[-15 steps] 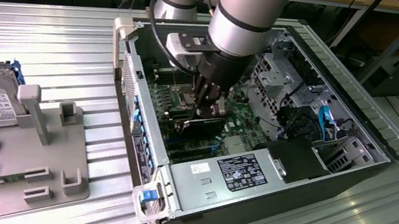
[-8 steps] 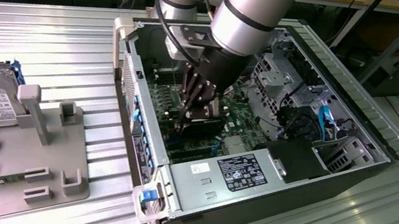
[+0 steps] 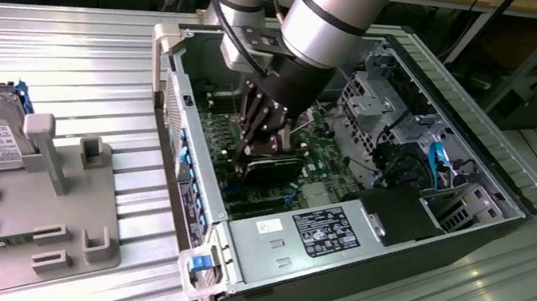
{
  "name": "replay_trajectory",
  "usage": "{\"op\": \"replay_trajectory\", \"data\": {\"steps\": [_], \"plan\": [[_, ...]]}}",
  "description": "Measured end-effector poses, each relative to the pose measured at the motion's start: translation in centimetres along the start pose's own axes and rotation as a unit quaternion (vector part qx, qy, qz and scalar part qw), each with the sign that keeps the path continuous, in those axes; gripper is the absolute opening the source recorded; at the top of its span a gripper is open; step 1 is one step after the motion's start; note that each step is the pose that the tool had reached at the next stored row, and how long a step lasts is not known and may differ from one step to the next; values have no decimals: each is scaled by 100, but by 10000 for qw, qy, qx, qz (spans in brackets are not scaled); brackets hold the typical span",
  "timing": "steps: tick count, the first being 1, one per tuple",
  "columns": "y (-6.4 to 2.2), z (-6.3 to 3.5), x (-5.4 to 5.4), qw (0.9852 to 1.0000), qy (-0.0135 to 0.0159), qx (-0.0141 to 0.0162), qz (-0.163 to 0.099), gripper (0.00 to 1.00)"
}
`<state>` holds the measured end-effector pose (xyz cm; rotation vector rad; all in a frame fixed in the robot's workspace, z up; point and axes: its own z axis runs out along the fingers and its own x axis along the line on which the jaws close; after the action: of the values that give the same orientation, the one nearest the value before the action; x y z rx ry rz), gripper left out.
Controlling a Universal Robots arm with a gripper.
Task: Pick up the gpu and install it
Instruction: 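Press down on the gpu until it lock into place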
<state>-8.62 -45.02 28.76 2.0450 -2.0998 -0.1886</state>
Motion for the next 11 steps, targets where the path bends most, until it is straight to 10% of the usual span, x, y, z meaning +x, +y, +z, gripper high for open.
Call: {"op": "replay_trajectory", "data": {"steps": [2,6,10,11], "plan": [[0,2,-1,10000,-34,-2,-9,11],[0,3,-1,9997,-239,-17,-58,11],[-2,4,-1,9996,-258,-34,-63,11],[-10,2,-1,9996,-251,-115,-64,11]]}}
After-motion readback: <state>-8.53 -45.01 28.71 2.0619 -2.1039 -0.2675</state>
